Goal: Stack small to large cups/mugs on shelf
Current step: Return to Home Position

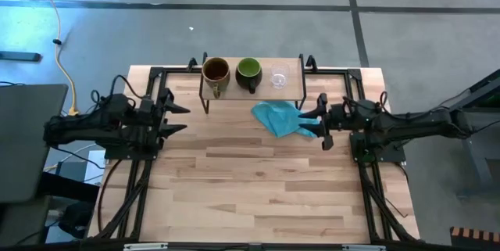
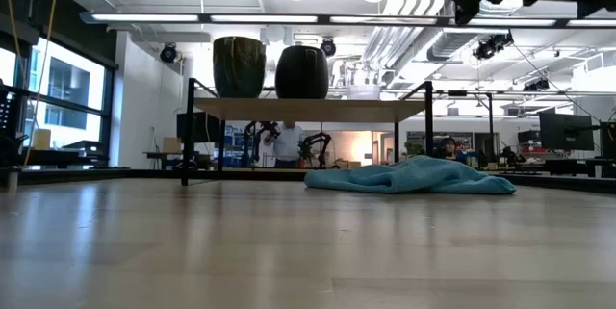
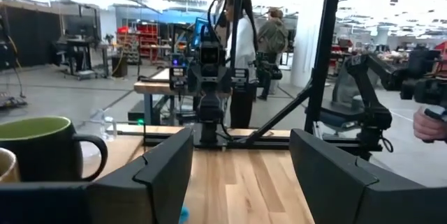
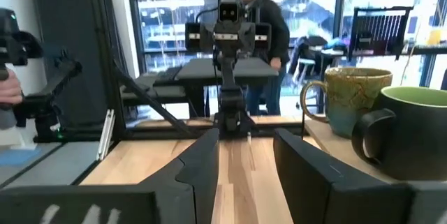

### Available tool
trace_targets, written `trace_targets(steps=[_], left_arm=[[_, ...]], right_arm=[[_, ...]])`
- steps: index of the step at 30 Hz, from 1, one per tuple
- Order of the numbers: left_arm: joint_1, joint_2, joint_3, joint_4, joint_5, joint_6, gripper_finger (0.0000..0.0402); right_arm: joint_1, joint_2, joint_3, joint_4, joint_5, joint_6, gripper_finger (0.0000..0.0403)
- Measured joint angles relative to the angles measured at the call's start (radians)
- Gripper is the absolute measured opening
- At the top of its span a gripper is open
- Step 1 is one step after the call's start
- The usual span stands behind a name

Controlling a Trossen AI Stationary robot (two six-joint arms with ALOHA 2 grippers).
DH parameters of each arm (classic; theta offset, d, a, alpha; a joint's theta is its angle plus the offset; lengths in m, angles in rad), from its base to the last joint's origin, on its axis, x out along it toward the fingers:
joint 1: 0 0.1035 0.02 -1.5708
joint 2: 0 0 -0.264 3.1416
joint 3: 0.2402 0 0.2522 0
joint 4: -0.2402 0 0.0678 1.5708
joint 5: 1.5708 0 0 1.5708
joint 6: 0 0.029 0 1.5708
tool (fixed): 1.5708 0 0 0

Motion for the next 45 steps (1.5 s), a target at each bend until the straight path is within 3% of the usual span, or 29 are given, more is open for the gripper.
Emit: trace_targets(steps=[6,18,31,45], left_arm=[[0.0,-0.074,-0.018,-0.044,0.005,0.003,0.0225],[0.0,-0.32,-0.186,-0.023,-0.039,-0.058,0.0225],[0.0,-0.314,-0.223,-0.009,-0.039,-0.091,0.0225],[0.0,-0.315,-0.386,0.284,-0.034,-0.126,0.0225]], right_arm=[[0.0,-0.053,-0.088,0.138,-0.015,0.005,0.0128],[-0.001,-0.161,-0.163,0.153,-0.015,0.022,0.0128],[-0.001,-0.253,-0.272,0.248,-0.014,0.036,0.0128],[0.0,-0.279,-0.31,0.294,-0.012,0.05,0.0128]])
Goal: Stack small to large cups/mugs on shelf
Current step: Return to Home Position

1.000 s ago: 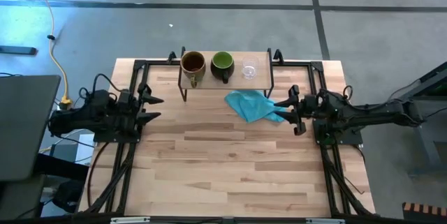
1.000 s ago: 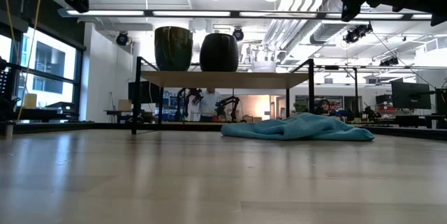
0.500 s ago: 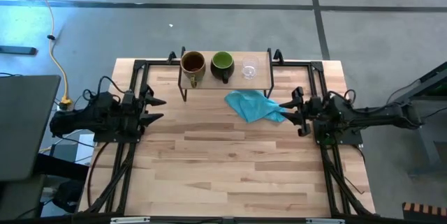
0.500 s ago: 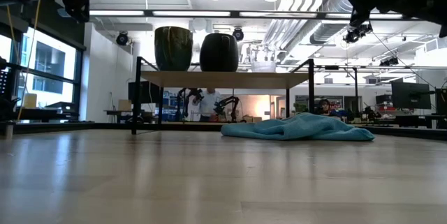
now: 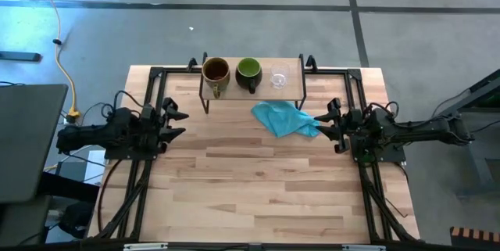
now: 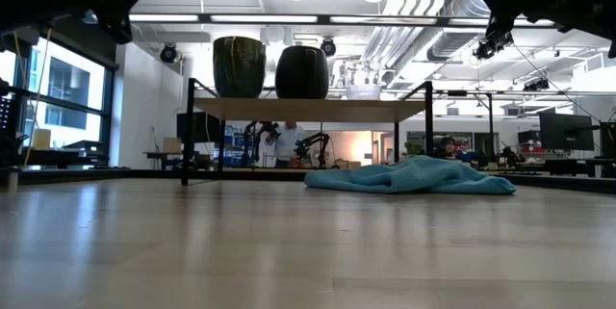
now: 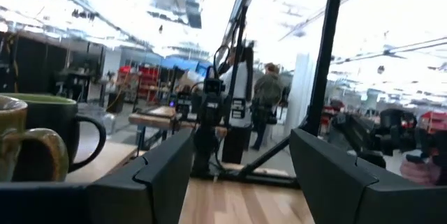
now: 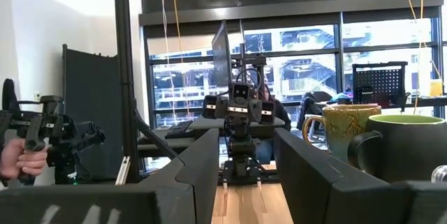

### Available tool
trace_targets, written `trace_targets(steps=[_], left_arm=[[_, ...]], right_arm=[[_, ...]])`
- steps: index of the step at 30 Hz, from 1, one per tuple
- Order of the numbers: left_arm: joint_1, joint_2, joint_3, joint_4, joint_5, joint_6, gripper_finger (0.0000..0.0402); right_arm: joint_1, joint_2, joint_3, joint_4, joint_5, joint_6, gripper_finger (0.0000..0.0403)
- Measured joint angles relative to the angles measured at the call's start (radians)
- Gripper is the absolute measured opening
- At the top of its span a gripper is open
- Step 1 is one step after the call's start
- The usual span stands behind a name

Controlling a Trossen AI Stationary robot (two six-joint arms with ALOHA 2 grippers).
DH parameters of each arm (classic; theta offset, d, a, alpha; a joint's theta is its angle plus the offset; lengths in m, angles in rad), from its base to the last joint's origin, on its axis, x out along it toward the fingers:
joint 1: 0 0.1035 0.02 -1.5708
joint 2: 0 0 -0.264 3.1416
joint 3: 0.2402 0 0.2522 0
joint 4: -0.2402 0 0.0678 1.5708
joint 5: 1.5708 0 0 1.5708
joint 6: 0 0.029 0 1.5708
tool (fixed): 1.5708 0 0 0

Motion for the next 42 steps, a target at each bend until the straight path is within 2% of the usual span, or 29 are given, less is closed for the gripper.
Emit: trace_targets(steps=[4,11,16,22,29,34,42], left_arm=[[0.0,0.0,-0.055,0.101,0.003,-0.007,0.0225],[0.0,0.0,-0.055,0.096,0.015,-0.011,0.0225],[0.0,0.0,-0.055,0.096,0.014,-0.018,0.0225],[0.0,0.0,-0.055,0.096,0.013,-0.021,0.0225],[0.0,0.0,-0.054,0.106,0.014,-0.053,0.0225],[0.0,0.0,-0.054,0.118,0.03,-0.062,0.0225],[0.0,0.0,-0.054,0.132,0.04,-0.079,0.0225]], right_arm=[[0.0,0.0,0.0,0.0,0.0,0.0,0.0128],[0.0,0.0,0.0,-0.006,-0.001,0.0,0.0128],[0.0,0.001,-0.051,0.085,-0.004,0.017,0.0128],[0.001,0.0,-0.051,0.098,-0.008,-0.007,0.0128],[0.001,0.0,-0.051,0.121,-0.077,-0.034,0.0128],[0.001,-0.016,-0.052,0.134,-0.087,-0.052,0.0128],[0.001,-0.112,-0.052,0.109,-0.147,-0.076,0.0128]])
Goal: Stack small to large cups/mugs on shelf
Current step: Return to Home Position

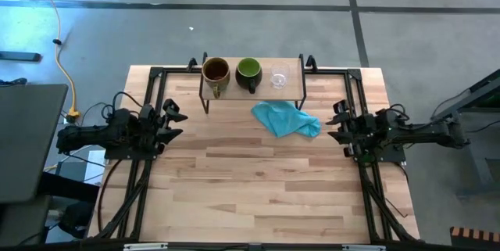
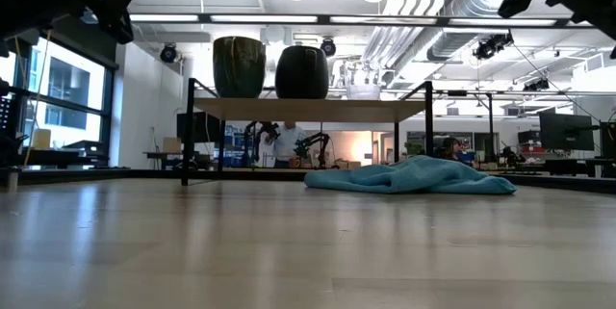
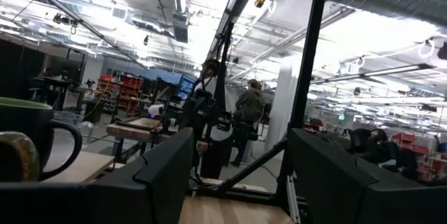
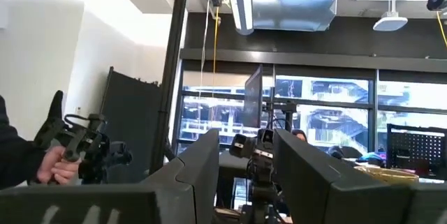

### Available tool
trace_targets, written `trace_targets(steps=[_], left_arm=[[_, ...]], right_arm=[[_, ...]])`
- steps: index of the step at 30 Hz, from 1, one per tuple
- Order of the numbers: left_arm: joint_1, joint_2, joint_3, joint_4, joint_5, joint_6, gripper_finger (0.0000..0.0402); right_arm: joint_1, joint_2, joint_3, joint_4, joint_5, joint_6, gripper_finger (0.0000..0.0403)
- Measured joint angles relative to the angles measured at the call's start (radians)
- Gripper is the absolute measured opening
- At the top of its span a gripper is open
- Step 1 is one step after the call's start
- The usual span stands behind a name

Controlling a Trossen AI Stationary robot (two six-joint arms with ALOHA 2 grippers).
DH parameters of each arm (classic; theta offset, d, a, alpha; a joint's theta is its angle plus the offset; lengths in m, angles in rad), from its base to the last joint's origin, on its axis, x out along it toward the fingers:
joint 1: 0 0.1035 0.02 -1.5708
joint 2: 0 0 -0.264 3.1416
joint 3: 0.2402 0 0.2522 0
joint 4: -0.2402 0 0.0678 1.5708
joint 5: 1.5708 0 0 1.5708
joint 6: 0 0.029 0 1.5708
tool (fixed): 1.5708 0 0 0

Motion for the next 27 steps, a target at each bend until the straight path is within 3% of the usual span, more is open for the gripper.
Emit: trace_targets(steps=[27], left_arm=[[0.0,0.0,0.0,0.138,0.063,0.038,0.0225]], right_arm=[[0.087,-0.313,-0.001,-0.073,-0.076,-0.161,0.0128]])
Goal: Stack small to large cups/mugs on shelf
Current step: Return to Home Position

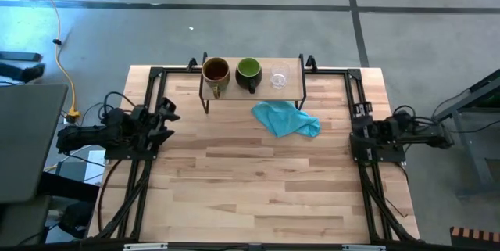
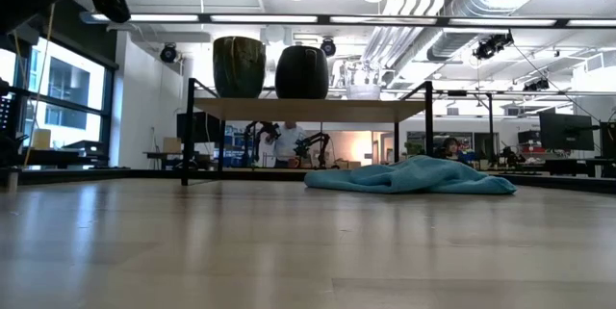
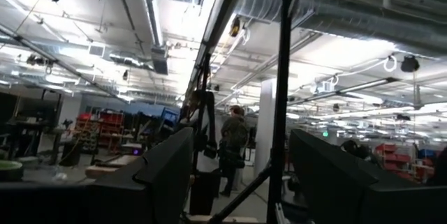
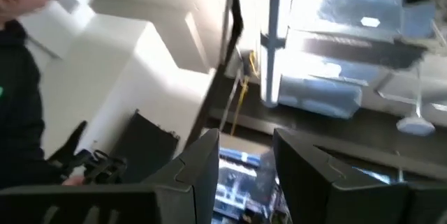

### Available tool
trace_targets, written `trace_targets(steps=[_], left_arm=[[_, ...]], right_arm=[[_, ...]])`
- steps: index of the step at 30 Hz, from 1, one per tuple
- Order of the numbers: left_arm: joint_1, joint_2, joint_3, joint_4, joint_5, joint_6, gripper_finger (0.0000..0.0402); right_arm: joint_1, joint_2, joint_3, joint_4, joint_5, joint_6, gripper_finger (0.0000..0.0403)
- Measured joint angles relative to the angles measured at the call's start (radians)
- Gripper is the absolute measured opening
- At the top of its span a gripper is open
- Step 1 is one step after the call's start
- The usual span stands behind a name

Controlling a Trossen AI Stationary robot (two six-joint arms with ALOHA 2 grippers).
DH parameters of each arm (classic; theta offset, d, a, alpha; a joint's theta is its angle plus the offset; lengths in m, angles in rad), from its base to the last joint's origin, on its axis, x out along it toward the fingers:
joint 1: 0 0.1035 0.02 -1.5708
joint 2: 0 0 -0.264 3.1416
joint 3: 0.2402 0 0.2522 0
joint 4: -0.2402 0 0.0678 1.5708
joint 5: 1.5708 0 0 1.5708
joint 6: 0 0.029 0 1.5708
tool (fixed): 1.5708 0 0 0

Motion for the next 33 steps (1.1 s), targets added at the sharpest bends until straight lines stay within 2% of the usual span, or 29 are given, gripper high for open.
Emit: trace_targets(steps=[8,19,26,33], left_arm=[[0.0,0.0,0.0,0.083,0.05,0.03,0.0225],[0.0,0.0,0.0,0.101,0.069,0.041,0.0225],[0.0,0.0,0.0,0.175,0.064,0.101,0.0225],[-0.001,0.0,0.0,0.171,0.08,0.074,0.0225]], right_arm=[[0.026,-0.004,0.0,0.011,-0.028,-0.031,0.0128],[0.036,-0.004,0.0,-0.001,-0.027,-0.019,0.0128],[0.036,-0.004,0.0,0.019,-0.027,-0.026,0.0128],[0.036,-0.004,0.0,0.042,-0.029,-0.055,0.0128]])
